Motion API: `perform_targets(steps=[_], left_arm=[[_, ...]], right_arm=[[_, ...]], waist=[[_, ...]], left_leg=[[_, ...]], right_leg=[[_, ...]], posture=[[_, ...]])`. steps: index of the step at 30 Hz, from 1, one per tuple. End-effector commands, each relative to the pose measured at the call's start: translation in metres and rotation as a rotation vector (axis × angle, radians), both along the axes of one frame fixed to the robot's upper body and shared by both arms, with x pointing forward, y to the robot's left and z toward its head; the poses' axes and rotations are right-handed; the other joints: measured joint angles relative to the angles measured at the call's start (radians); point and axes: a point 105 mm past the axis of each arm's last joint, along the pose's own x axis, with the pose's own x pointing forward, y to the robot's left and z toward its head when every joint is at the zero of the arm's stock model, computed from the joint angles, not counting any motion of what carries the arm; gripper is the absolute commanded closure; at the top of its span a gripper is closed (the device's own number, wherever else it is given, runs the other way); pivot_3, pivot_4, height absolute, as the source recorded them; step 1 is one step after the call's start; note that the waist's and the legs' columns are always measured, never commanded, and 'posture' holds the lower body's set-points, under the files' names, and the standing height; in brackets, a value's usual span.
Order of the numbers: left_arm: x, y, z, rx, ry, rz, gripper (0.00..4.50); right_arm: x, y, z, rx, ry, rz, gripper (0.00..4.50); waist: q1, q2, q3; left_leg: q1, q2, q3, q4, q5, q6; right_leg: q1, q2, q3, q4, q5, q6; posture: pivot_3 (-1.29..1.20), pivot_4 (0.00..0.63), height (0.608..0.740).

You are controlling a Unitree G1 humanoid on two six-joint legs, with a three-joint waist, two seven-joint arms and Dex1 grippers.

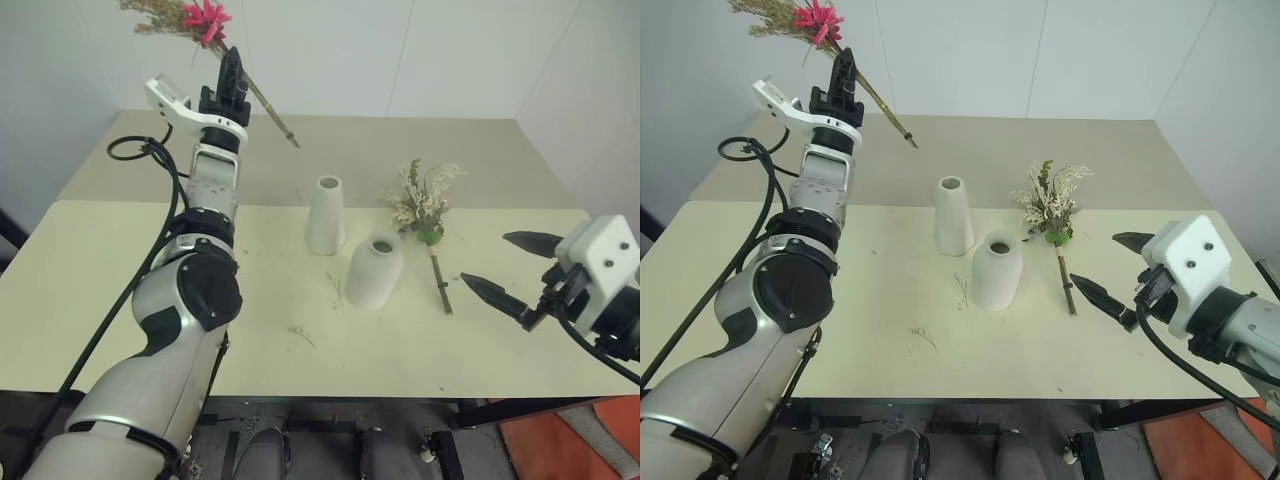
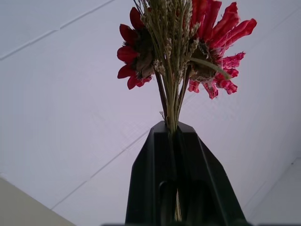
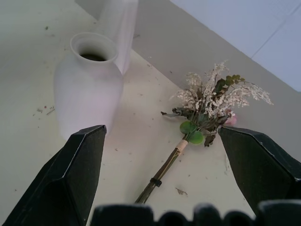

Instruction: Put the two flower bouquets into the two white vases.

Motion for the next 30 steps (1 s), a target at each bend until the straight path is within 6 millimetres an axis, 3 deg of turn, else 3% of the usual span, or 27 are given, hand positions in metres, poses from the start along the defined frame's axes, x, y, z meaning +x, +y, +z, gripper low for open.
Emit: perform_targets(steps=[1, 14, 30], left_arm=[[-0.008, -0.015, 0.022, 0.061, -0.096, -0.008, 4.49], [-0.014, -0.055, 0.008, 0.303, -0.171, -0.002, 4.49], [-0.015, -0.075, -0.012, 0.437, -0.171, -0.002, 4.49]], right_arm=[[-0.007, 0.002, 0.009, -0.005, -0.057, -0.018, 0.0], [-0.011, 0.003, 0.008, -0.005, -0.061, -0.04, 0.0], [-0.015, 0.001, 0.007, -0.007, -0.057, -0.058, 0.0]], waist=[[0.0, 0.0, 0.0], [-0.002, 0.0, 0.0], [-0.001, 0.0, 0.0]], left_leg=[[0.0, 0.0, 0.0, 0.0, 0.0, 0.0], [0.001, 0.0, 0.0, 0.0, 0.0, 0.0], [0.001, 0.0, 0.0, 0.0, 0.0, 0.0]], right_leg=[[0.0, 0.0, 0.0, 0.0, 0.0, 0.0], [0.0, 0.0, 0.001, 0.0, 0.0, 0.0], [0.0, 0.0, 0.001, 0.0, 0.0, 0.0]], posture=[[0.0, 0.15, 0.74], [0.0, 0.15, 0.74], [0.0, 0.15, 0.74]])
